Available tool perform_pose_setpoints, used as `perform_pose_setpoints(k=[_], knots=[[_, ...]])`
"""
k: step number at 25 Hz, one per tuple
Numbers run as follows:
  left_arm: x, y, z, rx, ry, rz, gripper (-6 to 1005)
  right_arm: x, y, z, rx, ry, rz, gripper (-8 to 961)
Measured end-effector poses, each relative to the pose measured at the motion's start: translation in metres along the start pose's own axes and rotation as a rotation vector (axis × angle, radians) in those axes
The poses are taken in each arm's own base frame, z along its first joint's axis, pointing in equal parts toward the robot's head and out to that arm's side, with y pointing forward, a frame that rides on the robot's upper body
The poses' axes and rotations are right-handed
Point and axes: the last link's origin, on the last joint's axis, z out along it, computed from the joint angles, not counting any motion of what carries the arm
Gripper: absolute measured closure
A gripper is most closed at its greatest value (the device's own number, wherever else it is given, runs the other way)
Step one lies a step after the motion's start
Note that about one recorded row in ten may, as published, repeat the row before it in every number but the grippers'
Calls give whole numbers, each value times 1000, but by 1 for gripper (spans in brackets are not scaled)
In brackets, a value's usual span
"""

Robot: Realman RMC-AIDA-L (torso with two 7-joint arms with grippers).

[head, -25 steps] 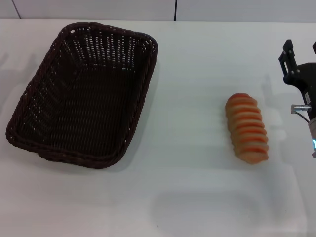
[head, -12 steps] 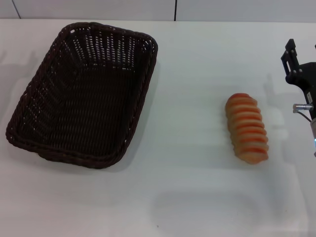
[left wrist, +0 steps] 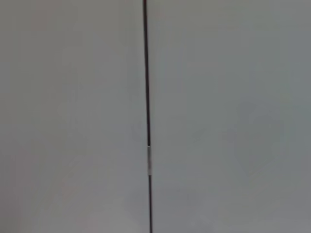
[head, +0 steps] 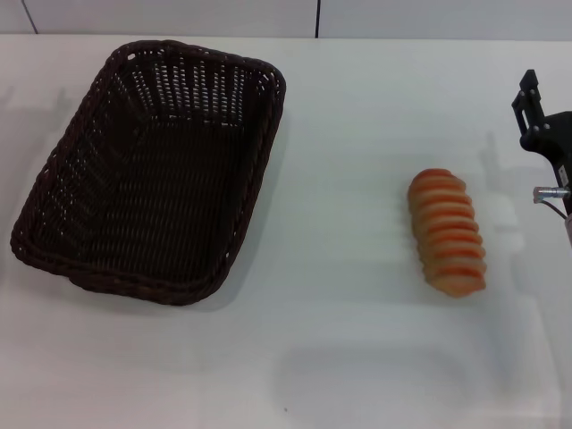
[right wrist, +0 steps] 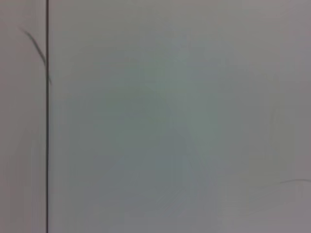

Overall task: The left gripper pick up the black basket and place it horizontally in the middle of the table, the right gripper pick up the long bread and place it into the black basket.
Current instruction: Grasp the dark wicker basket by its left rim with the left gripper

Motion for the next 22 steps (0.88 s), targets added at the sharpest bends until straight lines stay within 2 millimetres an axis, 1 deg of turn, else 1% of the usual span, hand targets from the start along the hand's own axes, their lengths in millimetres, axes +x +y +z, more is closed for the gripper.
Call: perform_pose_setpoints(k=[4, 6, 11, 12, 19, 22], knots=[[1, 1, 1, -24, -9, -7, 186, 1, -2, 0, 2, 1, -7, 304], [0, 10, -1, -86, -36, -13, 186, 1, -2, 0, 3, 2, -10, 304], [0, 14, -3, -123, -54, -18, 186, 1, -3, 0, 3, 3, -10, 304], [-2, 20, -11, -210, -117, -25, 186, 1, -3, 0, 3, 3, -11, 304], [-8, 19, -23, -275, -188, -51, 187, 3, -3, 2, -2, 13, -20, 303], [-10, 25, -30, -309, -229, -38, 187, 3, -4, 2, 0, 14, -21, 303]])
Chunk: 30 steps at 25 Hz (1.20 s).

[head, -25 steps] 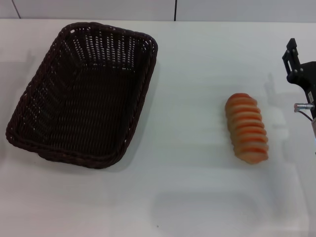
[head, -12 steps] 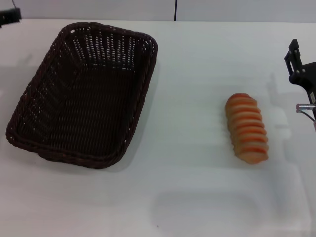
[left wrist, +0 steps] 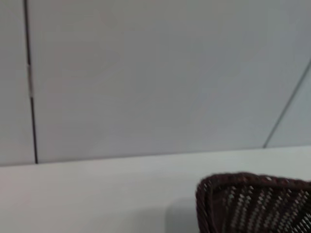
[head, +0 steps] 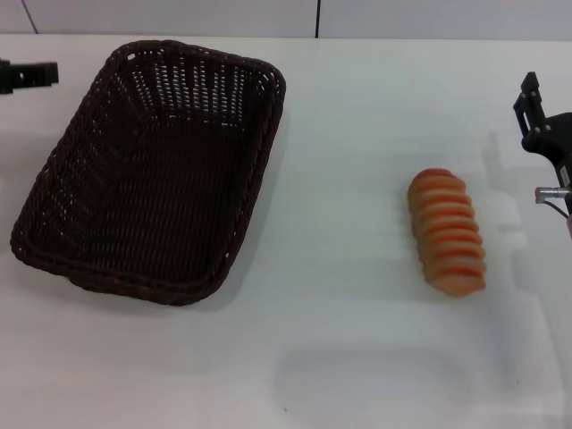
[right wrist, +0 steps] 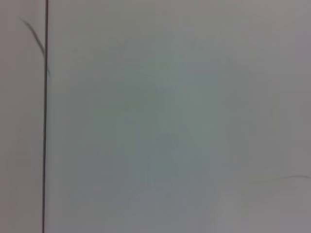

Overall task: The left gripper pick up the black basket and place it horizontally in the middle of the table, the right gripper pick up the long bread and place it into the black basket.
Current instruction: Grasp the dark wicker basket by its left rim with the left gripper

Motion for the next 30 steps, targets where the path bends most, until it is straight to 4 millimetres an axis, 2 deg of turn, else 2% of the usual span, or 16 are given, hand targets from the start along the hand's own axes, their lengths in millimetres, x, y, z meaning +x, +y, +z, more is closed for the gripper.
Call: perform_pose_setpoints(k=[6, 15, 30], knots=[[-4, 8, 1, -28, -60, 19, 186, 0, -2, 1, 3, -1, -4, 302], [-13, 15, 13, -25, -132, 36, 187, -1, -4, 4, 3, -4, -12, 302], [-34, 14, 46, -9, -237, 15, 187, 0, -7, 4, 5, -1, -28, 302]])
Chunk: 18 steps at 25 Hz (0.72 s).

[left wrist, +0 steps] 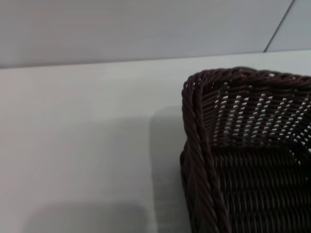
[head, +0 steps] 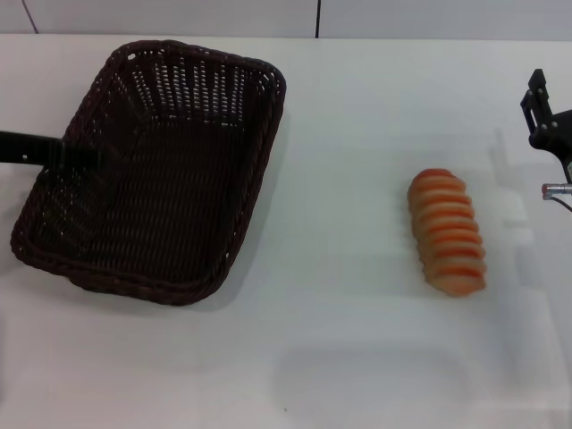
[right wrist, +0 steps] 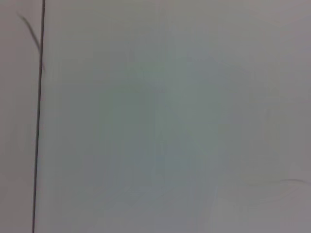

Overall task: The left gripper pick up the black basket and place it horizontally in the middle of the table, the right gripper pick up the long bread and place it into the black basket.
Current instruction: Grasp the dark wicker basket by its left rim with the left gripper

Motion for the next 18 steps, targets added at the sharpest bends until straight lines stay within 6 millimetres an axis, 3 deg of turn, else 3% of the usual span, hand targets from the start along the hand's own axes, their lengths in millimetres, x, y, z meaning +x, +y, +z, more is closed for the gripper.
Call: perform_pose_setpoints(k=[15, 18], knots=[[-1, -5, 7, 26, -14, 0, 300, 0, 1, 0, -6, 2, -2, 303], [-1, -5, 7, 34, -19, 6, 432, 1, 1, -1, -7, 2, -1, 303]])
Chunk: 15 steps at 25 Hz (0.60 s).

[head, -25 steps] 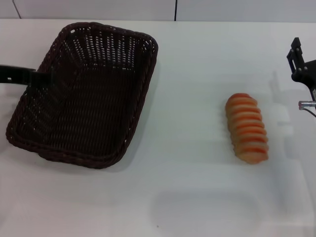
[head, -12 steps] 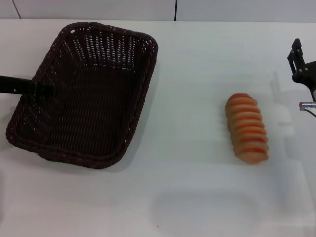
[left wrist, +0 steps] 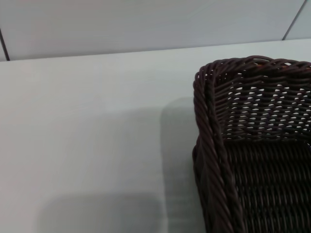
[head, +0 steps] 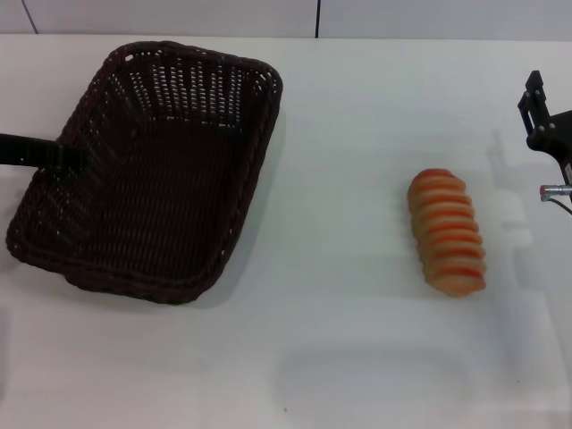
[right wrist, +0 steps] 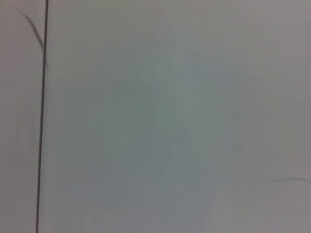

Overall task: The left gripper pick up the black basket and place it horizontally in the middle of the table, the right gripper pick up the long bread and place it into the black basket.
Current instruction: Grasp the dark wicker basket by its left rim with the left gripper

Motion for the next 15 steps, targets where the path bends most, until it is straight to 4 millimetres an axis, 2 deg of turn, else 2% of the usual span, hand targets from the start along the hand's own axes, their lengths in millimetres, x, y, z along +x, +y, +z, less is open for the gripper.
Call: perform_pose_setpoints(k=[8, 15], knots=[[0, 1, 1, 2, -10, 11, 761, 0, 0, -2, 2, 0, 4, 302], [4, 1, -2, -7, -7, 78, 798, 0, 0, -2, 4, -2, 8, 303]])
